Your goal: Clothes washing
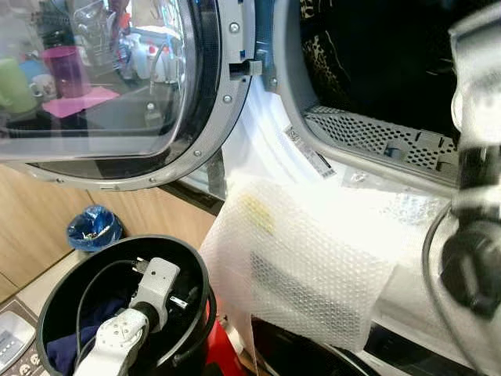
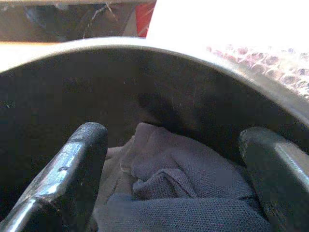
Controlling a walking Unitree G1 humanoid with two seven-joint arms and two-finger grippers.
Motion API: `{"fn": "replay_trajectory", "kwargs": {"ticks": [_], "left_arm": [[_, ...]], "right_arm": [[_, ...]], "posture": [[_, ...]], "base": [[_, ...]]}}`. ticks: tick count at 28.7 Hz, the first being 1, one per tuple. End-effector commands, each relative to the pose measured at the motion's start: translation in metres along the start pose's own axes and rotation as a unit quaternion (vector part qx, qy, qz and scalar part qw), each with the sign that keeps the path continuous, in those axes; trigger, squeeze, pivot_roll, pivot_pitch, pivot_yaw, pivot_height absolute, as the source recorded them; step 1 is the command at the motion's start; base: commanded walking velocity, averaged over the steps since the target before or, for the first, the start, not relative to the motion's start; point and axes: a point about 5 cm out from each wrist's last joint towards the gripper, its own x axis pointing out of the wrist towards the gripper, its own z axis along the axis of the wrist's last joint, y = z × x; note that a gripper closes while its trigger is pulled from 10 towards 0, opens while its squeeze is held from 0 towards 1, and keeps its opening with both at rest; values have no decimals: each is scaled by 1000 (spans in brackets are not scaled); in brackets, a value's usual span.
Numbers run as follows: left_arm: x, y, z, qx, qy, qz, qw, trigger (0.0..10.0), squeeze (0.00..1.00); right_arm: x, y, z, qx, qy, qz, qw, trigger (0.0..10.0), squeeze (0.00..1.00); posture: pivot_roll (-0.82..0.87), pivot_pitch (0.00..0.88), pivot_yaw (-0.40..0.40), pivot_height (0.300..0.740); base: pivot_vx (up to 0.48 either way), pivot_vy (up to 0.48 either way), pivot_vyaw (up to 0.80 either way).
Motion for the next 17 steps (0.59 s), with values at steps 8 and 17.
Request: {"fn": "replay_trajectory", "kwargs": {"ticks": [8,17], "left_arm": [[5,-13,-4,8,18,-26,999,10000,0],[2,-15,-6,19,26,-46,998,10000,0]], "right_arm": [[-12,-64,-20,-109,80,-217,967,8471,0],[-18,-80,-18,-147,75,-258,952,10000,1000]], "posture": [[-85,0,18,740],[-70,0,35,740]], "base": [[0,0,0],[0,0,0]]}}
